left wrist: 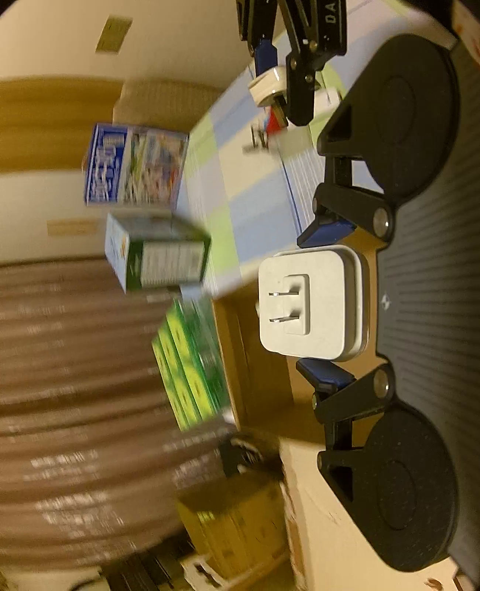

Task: Organize rigid objects
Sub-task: 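Carry the adapter into the box and release it with the left tool while the right tool carries the plug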

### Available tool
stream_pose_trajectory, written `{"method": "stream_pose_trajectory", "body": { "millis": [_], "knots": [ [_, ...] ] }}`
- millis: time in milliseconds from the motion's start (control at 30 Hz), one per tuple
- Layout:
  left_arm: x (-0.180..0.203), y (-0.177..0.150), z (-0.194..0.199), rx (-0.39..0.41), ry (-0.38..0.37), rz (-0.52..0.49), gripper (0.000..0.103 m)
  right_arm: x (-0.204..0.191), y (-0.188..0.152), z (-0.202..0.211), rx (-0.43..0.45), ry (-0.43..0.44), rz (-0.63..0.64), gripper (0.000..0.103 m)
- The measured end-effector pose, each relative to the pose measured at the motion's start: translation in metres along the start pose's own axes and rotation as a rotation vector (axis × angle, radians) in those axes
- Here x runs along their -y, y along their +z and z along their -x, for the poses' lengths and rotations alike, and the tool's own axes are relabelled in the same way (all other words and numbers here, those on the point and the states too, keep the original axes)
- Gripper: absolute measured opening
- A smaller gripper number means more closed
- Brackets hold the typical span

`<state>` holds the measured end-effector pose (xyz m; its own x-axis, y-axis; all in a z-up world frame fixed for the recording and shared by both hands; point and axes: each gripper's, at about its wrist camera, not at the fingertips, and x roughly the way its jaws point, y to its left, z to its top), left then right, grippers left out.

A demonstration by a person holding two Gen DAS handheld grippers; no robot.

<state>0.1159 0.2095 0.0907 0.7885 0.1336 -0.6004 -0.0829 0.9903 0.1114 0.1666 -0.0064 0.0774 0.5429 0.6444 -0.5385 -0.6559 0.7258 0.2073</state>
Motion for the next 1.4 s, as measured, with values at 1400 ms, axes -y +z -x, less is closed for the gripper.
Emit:
{"method": "stream_pose_trajectory", "body": {
  "millis": [1400],
  "knots": [
    [-0.083, -0.027, -0.107, -0.151, -0.044, 0.052, 0.062, -0.08, -0.016, -0.187, -0.281, 0.101, 0.535, 0.05]
  ]
}}
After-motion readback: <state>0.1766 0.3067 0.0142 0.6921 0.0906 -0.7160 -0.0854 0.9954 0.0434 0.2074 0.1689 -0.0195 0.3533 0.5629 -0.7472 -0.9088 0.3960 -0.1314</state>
